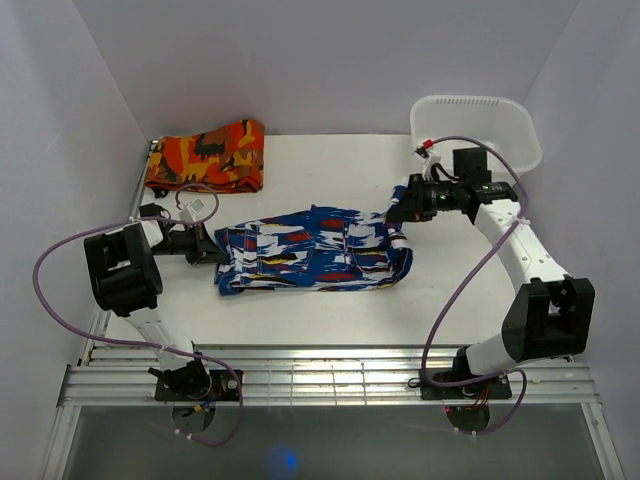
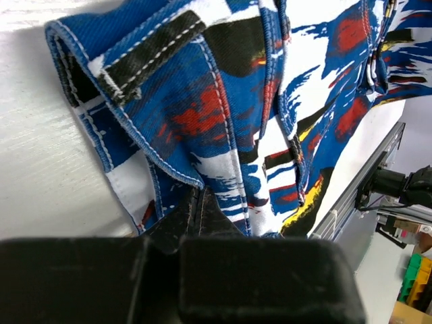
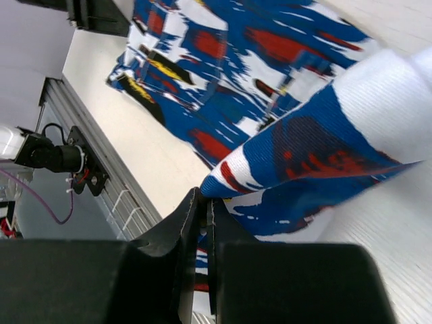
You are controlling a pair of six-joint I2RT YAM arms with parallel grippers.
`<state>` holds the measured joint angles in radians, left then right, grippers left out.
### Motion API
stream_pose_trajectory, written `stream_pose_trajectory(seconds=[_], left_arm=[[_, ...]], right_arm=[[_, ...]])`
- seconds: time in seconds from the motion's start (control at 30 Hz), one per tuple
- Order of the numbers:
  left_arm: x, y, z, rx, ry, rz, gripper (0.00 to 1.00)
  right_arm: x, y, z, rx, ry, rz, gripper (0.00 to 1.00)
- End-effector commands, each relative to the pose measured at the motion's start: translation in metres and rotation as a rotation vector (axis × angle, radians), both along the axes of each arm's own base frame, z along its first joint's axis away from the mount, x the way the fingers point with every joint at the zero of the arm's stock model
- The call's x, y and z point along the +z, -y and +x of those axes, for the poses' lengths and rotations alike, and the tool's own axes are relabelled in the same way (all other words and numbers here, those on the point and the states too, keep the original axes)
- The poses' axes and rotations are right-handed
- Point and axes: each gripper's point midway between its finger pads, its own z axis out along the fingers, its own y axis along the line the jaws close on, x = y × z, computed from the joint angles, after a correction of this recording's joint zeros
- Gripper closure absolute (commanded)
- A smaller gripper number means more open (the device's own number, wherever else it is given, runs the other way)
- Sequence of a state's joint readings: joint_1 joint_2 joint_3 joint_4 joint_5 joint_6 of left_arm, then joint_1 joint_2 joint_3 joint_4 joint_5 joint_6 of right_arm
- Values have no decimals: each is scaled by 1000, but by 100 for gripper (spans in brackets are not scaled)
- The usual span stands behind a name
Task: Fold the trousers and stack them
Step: Fold the trousers
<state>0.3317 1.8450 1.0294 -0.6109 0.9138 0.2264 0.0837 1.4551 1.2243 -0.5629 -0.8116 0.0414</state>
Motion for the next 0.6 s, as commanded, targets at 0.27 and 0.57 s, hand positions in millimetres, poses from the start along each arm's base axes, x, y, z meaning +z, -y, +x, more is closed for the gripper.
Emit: stream_pose_trajectory(seconds=[0.27,0.57], left_arm=[[-16,5,0,40,-15,-15,100],[-31,13,-5,49,-44,-18,100]], right_arm=[[51,-147,10,156,90,113,92],[25,-239,4,215,8,89,92]])
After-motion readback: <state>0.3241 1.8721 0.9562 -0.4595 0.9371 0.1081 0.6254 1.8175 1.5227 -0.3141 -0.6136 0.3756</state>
